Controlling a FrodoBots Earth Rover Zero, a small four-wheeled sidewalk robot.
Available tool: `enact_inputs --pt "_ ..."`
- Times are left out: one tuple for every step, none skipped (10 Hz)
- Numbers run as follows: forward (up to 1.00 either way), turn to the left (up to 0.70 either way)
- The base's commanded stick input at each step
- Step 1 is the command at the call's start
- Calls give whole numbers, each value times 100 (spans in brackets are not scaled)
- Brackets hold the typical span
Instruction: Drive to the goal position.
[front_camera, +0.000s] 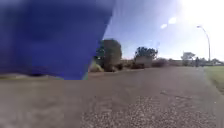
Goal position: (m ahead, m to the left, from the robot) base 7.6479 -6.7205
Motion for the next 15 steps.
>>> enact_inputs --pt "100 -40" --pt "100 -40" --pt "100 -40" --pt "100 -40" --pt "100 -40" --pt "100 -40" --pt "100 -32" --pt "100 -14" --pt "100 0" --pt "100 0" --pt "100 0" --pt "100 0" --pt "100 0" --pt "100 0" --pt "100 0"
